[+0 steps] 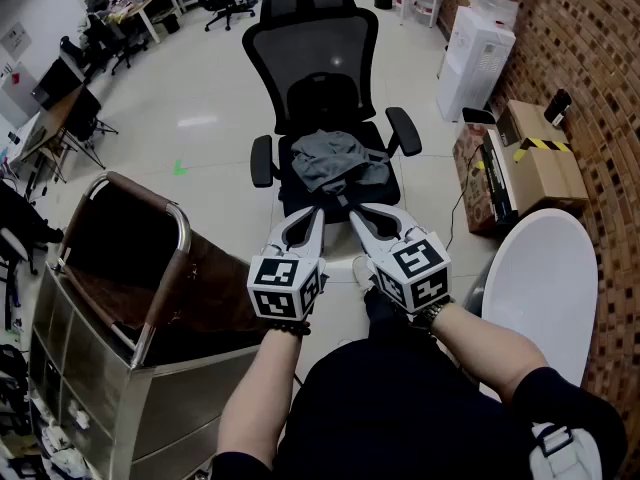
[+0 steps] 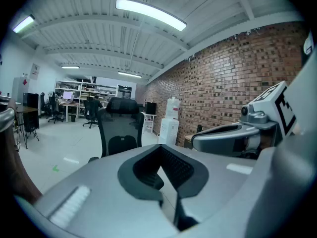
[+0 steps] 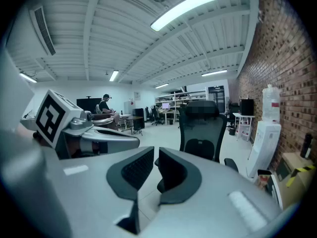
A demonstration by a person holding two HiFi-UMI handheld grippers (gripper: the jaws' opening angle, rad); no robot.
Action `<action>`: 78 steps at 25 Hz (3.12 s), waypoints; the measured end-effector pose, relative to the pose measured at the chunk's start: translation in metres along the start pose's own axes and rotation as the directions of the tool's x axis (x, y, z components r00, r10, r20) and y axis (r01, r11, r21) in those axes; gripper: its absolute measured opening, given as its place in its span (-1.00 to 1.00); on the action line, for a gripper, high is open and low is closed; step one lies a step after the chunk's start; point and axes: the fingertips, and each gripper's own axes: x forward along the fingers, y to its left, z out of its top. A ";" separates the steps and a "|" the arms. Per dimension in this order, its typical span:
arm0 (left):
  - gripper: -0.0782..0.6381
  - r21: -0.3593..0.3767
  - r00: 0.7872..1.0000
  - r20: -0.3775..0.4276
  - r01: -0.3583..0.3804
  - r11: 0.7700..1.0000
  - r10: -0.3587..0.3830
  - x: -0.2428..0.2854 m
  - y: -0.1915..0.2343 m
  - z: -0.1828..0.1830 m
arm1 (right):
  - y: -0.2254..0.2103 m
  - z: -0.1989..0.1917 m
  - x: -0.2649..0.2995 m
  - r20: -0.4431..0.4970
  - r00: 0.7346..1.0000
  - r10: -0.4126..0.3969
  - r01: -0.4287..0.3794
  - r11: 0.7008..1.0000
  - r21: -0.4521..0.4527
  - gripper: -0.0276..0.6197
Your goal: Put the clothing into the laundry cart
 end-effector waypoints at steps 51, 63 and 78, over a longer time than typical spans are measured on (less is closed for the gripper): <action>-0.78 -0.370 0.896 -0.430 -0.283 0.885 0.107 0.480 0.376 -0.454 | -0.354 -0.579 0.534 -0.761 0.623 0.180 -0.168 0.981 0.094 0.91; -0.78 -0.415 0.883 -0.462 -0.293 0.861 0.078 0.515 0.400 -0.523 | -0.375 -0.688 0.562 -0.872 0.469 0.139 -0.202 0.978 0.048 0.91; -0.78 -0.410 0.873 -0.483 -0.287 0.866 0.061 0.525 0.400 -0.554 | -0.388 -0.723 0.568 -0.902 0.425 0.080 -0.188 0.982 -0.001 0.51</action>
